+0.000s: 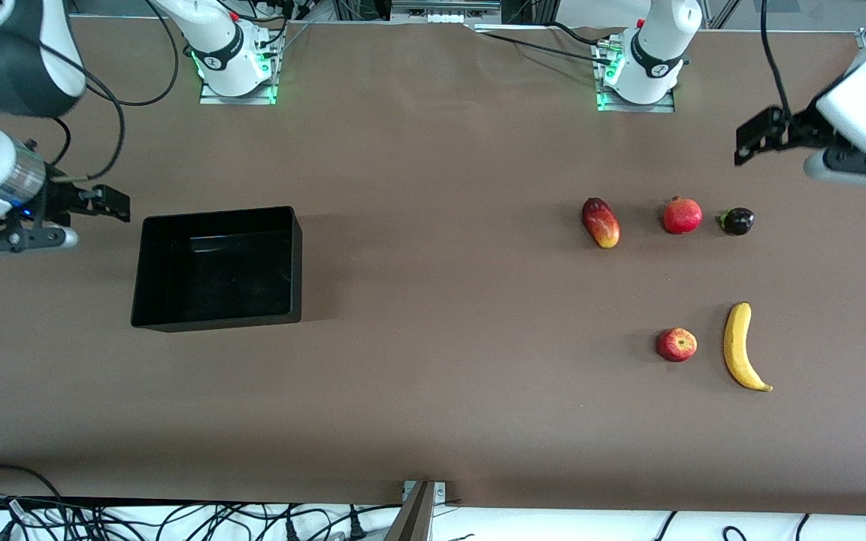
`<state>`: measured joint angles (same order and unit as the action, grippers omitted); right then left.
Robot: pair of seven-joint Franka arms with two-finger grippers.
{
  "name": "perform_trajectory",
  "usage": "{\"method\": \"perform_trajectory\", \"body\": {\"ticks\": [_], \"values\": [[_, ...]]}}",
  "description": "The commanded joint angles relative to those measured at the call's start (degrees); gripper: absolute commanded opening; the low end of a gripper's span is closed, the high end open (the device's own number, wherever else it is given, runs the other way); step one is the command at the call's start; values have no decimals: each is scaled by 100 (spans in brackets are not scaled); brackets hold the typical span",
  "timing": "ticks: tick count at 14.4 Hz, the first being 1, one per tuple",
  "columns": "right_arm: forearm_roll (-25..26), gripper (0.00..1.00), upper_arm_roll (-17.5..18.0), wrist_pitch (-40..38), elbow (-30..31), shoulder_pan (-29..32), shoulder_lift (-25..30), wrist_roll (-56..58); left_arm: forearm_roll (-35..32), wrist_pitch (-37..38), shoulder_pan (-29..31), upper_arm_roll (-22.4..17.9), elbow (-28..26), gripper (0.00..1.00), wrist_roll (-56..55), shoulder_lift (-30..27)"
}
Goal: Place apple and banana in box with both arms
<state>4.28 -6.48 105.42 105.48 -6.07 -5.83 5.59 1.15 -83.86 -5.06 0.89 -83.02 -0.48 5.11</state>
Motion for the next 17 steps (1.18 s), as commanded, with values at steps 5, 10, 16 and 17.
{"method": "perform_trajectory", "body": {"ticks": [5, 10, 16, 17], "values": [[47, 100, -564, 1820, 973, 71, -674, 566, 122, -2219, 295, -1, -170, 100, 461, 1702], [-59, 100, -626, 2745, 1616, 203, -972, 566, -131, -3513, 304, -1, -250, 100, 522, 2599], [-454, 100, -617, 2966, 1616, 212, -1421, 627, -511, -4612, 523, 8, -259, 100, 566, 3312], [-454, 97, -626, 2975, 1616, 229, -1447, 636, -511, -4770, 549, 8, -259, 100, 566, 3400]]}}
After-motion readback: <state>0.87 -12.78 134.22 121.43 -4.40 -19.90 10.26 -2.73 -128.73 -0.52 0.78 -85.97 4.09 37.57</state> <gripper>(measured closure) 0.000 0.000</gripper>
